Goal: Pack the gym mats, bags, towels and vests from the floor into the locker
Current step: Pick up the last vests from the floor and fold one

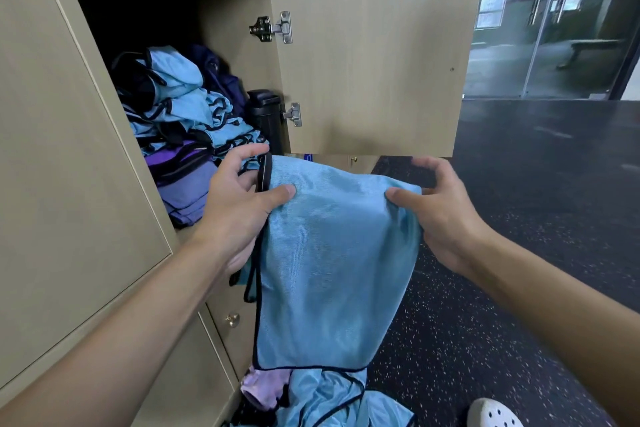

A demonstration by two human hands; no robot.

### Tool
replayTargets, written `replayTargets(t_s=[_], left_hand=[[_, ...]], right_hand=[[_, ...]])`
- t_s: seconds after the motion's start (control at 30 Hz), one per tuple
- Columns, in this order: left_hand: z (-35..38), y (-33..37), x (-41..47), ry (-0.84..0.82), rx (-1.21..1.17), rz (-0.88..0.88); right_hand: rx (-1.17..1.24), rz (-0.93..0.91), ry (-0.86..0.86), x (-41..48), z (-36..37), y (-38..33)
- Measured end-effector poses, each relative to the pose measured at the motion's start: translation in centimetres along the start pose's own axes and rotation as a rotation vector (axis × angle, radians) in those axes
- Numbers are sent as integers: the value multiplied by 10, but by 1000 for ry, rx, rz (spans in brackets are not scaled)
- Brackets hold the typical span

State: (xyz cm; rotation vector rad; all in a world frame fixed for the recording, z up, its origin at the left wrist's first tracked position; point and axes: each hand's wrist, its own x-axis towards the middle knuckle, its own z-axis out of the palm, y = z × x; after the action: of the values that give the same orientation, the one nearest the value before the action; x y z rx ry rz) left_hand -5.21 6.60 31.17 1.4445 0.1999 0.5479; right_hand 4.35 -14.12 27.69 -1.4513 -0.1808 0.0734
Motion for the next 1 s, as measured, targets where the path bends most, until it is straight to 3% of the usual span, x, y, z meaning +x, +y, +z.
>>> replayTargets(t_s=[0.17,0.3,0.63,0.8,1.0], left_hand=[[-3,-1,4,-47,54,-38],[-6,-3,7,-145,169,-83],[-9,-13,9,-52,879,265],[-11,-13,13,-81,1037,360],[-14,-12,17,-144,1027,377]], right_hand=[[-48,-4,-67,-1,-3,-8],[-281,-53,-197,-4,-4,-12],[-731,-289,-143,6,-7,-8],[-819,-363,-106,8,-14,-6],[-753,-384,-147,11,-16,-9]])
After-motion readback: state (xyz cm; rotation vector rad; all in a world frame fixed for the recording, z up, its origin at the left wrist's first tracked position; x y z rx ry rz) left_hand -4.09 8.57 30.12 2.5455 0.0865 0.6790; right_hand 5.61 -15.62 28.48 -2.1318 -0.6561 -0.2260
